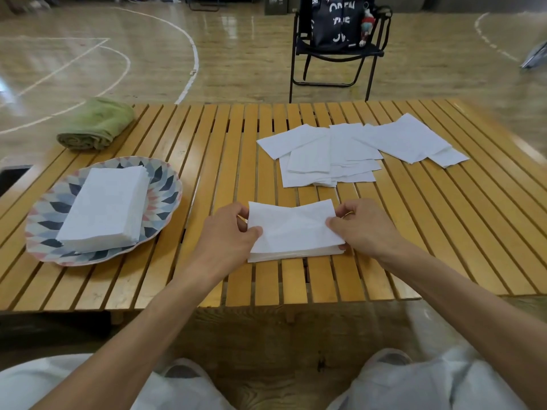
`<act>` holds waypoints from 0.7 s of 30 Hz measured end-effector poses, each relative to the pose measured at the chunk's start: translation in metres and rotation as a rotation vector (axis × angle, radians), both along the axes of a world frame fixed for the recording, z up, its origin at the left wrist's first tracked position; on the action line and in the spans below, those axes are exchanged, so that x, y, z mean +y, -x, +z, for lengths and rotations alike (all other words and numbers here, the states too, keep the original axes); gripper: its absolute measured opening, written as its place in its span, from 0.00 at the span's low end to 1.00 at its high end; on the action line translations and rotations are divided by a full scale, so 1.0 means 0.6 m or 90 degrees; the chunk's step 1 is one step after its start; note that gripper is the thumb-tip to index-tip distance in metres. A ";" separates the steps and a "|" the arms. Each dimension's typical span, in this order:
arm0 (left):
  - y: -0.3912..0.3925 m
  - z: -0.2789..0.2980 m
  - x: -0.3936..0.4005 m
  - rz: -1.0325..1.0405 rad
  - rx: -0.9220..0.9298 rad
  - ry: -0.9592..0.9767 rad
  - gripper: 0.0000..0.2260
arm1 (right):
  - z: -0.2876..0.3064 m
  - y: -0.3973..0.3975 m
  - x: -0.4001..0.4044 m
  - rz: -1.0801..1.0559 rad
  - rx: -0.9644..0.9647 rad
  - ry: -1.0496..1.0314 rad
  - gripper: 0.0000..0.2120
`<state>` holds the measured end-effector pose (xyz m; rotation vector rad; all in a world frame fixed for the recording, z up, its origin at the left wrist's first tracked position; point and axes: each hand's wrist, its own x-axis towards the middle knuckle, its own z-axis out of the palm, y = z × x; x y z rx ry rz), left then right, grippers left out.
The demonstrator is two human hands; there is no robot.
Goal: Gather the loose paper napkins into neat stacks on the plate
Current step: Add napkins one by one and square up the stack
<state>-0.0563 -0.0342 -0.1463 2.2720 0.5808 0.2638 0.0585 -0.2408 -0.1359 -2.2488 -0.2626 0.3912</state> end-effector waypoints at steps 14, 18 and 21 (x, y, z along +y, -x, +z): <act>0.004 -0.011 -0.007 0.020 0.073 -0.219 0.29 | -0.027 -0.009 -0.006 0.040 -0.244 0.224 0.17; 0.002 -0.004 -0.017 -0.149 -0.004 -0.257 0.20 | -0.017 0.001 -0.005 0.200 -0.332 0.178 0.18; 0.006 -0.013 -0.025 -0.231 0.041 -0.258 0.22 | -0.014 0.014 -0.002 0.291 -0.304 0.232 0.20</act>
